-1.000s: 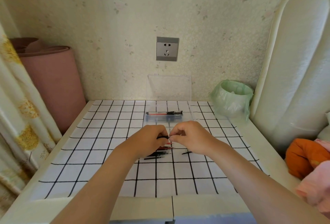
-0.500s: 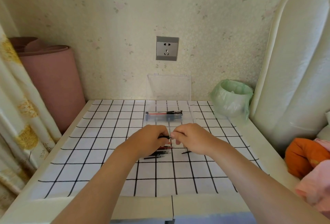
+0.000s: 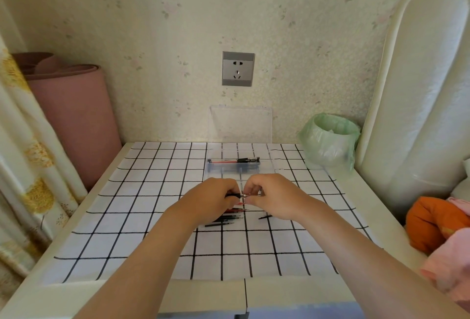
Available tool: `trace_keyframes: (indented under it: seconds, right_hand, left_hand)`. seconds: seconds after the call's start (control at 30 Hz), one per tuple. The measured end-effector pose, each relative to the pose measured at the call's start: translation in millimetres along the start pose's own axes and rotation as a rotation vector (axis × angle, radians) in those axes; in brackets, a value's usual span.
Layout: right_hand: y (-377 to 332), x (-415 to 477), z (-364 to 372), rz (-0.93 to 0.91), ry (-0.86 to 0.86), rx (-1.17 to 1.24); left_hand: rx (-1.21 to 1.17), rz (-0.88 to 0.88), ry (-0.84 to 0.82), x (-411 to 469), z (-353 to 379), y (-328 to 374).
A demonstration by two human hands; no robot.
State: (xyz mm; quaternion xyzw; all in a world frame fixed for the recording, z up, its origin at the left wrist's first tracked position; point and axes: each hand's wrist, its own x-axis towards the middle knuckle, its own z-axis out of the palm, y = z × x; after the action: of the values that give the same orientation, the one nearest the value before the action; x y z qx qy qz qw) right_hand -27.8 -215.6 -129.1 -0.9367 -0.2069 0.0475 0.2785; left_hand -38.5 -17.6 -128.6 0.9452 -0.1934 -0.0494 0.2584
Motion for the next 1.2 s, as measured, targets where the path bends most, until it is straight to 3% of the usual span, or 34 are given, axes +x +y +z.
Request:
trace_keyframes:
  seconds: [0.47,0.6,0.97,1.2]
  right_hand:
    - [-2.6,2.5,2.6,-0.004,-0.027,0.002]
    - [-0.5,3.3,-3.4,0.007,-0.025,-0.033]
    - [16.7,-3.5,-18.4,0.15,-0.235,-0.199]
    - [15.6,-1.7,-15.6,0.115,-0.114,-0.098]
  left_hand:
    - [0.008,0.002,-0.018,1.8,0.6,-0.5]
    - [0.09,-0.005,0.045,0.8,0.6,0.0]
    - [0.132,-0.066,0.002,-1.3,0.1,-1.6]
    - [0.118,-0.027,-0.005,-1.1,0.1,1.2]
